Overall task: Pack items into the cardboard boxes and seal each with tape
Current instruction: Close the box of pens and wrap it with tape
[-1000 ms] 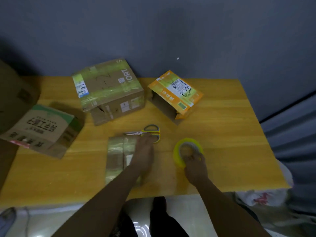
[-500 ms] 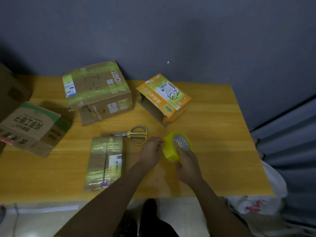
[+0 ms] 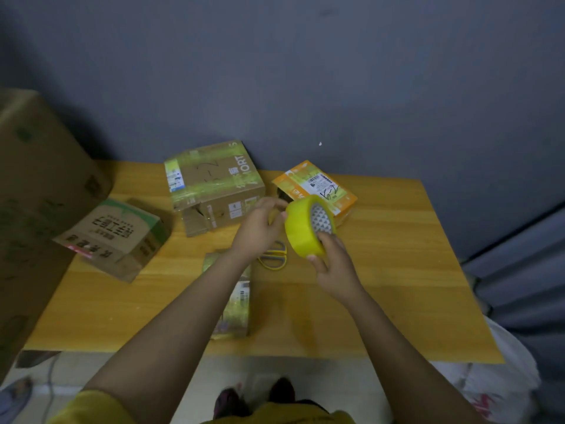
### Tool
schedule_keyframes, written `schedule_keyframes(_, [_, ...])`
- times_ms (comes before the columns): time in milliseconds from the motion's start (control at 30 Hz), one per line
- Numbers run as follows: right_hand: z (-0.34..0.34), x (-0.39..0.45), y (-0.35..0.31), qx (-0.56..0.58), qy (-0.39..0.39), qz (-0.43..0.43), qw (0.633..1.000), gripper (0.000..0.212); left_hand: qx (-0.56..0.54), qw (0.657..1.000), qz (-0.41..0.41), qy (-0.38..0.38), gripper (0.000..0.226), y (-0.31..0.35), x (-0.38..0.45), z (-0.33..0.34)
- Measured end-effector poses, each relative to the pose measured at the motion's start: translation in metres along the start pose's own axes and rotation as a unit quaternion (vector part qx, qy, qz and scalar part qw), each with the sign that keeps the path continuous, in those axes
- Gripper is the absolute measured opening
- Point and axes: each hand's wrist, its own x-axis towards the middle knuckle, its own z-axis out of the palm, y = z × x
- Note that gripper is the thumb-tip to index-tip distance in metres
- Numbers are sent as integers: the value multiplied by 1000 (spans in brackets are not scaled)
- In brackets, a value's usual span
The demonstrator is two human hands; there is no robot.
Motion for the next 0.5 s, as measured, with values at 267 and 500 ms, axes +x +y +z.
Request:
schedule_keyframes(267, [12, 27, -72, 1, 63, -81, 995, 29, 26, 992, 93, 78, 27, 33, -1, -77])
schedule_keyframes(500, [32, 44, -123, 22, 95, -90, 991, 35, 139, 969, 151, 137, 30, 34, -9, -132])
